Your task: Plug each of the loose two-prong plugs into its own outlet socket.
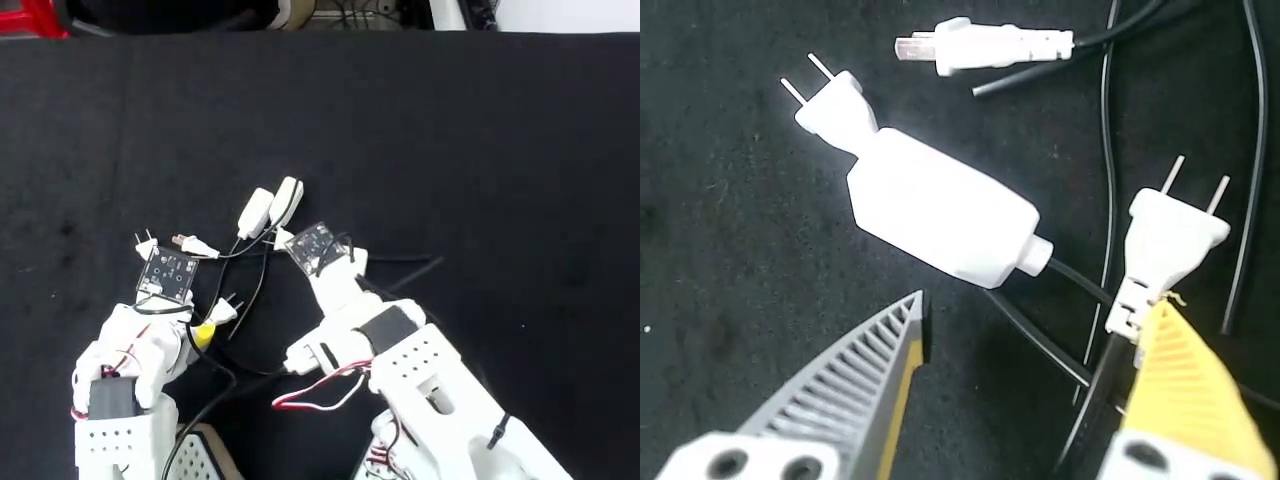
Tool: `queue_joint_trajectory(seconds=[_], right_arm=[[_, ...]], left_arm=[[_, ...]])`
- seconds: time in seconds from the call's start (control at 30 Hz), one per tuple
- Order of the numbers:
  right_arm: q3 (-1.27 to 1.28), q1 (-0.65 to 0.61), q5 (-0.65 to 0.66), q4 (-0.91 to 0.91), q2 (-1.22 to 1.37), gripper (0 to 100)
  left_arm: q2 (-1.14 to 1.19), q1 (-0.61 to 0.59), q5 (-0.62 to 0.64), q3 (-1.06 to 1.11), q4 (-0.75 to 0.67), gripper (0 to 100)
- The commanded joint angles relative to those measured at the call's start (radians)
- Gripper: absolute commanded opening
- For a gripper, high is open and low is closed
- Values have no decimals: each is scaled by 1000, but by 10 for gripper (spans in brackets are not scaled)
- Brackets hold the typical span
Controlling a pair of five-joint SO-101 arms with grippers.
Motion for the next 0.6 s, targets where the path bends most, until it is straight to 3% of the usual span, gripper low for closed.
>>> queue_joint_trajectory(seconds=[0.0, 0.17, 0.57], right_arm=[[-47, -12, 12, 49, -5, 271], [-168, -12, 8, 176, -7, 410], [-705, -9, -14, 605, -7, 413]], left_arm=[[-3, -12, -8, 13, -26, 329], [-3, -12, -8, 15, -26, 329], [-3, -2, -8, 13, -23, 329]])
